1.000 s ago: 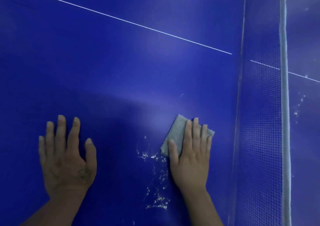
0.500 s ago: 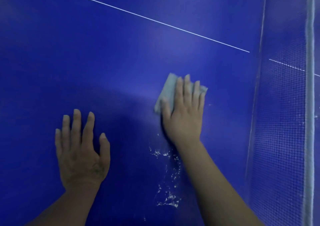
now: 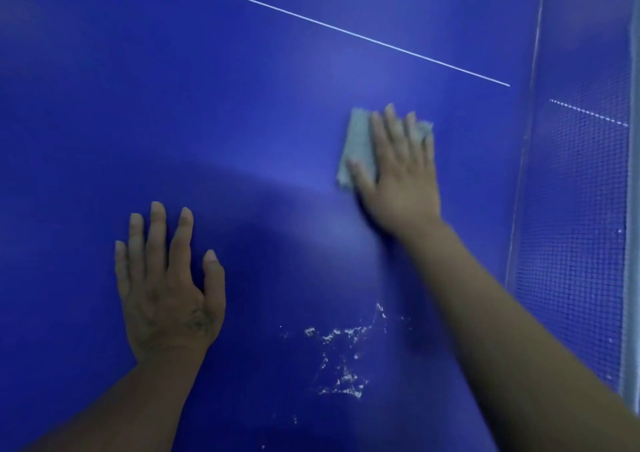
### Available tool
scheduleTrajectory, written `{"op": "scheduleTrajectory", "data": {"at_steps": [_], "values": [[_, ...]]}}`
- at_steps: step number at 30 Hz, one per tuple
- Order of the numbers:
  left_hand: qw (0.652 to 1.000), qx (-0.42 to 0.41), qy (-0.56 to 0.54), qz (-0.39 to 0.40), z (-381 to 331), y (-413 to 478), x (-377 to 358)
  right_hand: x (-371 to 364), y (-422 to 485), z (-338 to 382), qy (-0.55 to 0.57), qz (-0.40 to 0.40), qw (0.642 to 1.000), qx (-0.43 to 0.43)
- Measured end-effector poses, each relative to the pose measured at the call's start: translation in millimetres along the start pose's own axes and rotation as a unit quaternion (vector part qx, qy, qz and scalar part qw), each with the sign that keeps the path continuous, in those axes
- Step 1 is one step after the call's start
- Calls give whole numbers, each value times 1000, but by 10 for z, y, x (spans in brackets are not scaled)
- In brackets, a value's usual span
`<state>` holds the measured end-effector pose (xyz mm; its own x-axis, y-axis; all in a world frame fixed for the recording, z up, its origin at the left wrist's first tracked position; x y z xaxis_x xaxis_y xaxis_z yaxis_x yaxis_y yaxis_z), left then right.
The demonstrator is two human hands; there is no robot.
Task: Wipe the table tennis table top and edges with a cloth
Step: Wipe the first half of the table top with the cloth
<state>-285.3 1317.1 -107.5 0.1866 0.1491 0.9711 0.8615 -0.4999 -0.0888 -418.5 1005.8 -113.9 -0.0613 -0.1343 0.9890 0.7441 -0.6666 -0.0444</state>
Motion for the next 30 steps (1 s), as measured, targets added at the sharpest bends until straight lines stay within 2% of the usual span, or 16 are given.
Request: {"op": "scheduleTrajectory", "data": {"at_steps": [4,6,9,13,17,22,25,30], "values": [[1000,0,-7,-7,-10,-15,2,104,30,-564,24,7,990,-137],[1000,-3,-10,-14,-12,-13,7,110,-383,-489,0,-15,988,-156],[1000,-2,-8,-13,-19,-6,21,22,-1262,-50,8,-16,993,-120],[1000,2,-5,-6,-38,-10,52,-108,-2090,446,17,44,998,-47],[1000,2,-5,-7,-32,-16,41,35,-1375,87,19,30,999,-7],[1000,-3,7,-19,-15,-32,17,189,-193,-969,10,10,990,-141],[1000,-3,0,-30,-10,-34,11,184,-277,-1112,28,2,980,-196],[999,-10,-6,-40,3,-41,14,46,-1383,-549,10,-29,966,-256]]}}
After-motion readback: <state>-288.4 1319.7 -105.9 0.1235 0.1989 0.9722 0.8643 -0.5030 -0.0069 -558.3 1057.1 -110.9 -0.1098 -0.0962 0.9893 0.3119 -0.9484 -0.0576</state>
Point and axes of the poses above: each hand's wrist, its own y-axis towards the middle knuckle, its own x-axis out of the back of the hand, z = x × y, the point moved 4 cm from there along y, towards the middle knuckle, and after that the axes turned 4 degrees about x, right-handed, at the moved point
